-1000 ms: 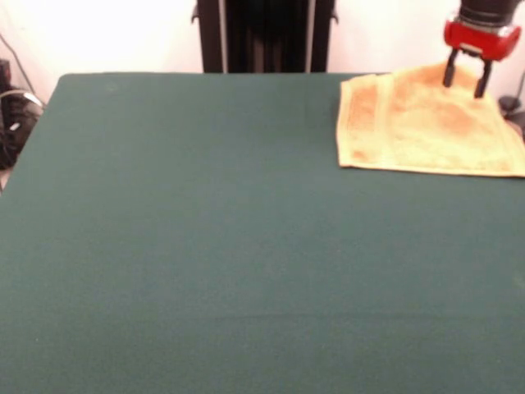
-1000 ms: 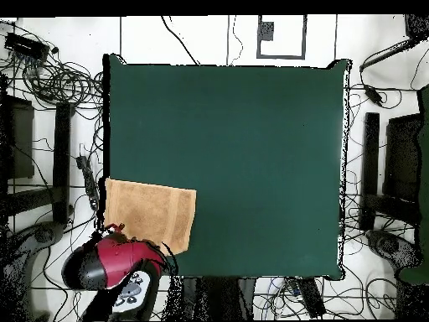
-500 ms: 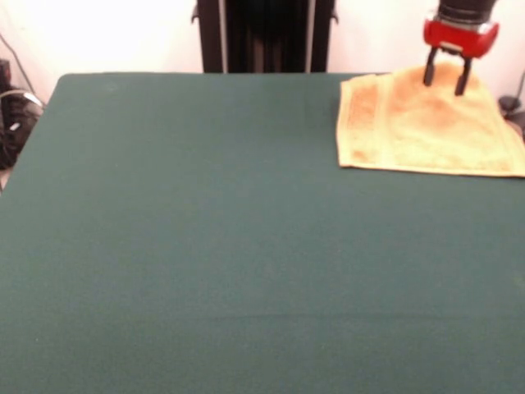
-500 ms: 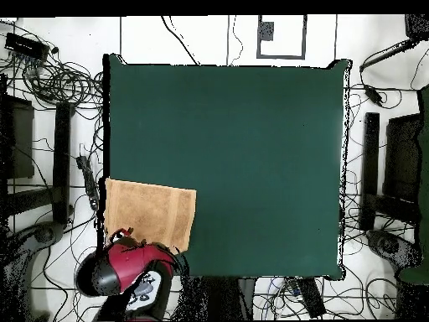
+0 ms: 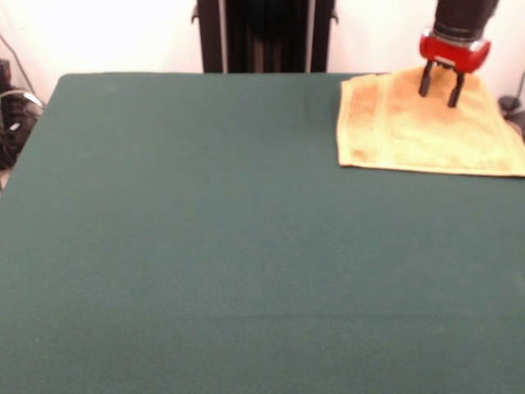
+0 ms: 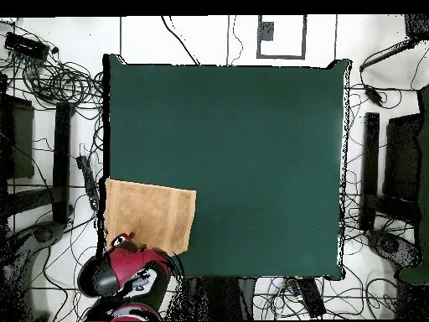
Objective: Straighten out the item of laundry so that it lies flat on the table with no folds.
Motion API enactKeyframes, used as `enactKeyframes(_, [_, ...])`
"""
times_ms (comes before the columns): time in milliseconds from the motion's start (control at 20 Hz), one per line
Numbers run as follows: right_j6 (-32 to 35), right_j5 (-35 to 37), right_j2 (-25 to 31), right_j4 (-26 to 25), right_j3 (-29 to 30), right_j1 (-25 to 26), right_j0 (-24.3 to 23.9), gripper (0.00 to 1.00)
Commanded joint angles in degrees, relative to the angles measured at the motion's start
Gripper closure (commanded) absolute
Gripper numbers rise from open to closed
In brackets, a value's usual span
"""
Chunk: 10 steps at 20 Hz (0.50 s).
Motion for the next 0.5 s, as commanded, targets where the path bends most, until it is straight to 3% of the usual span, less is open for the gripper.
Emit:
enactKeyframes(50, [7.75,-0.2,2.74,5.51,-4.59,2.28,3.13,0.0])
enactKeyframes(200, [4.51,3.39,-1.47,5.99,-9.92,2.04,5.67,0.0])
enactKeyframes(500, [1.87,9.42,-2.82,4.63,-14.68,0.0,5.71,0.0])
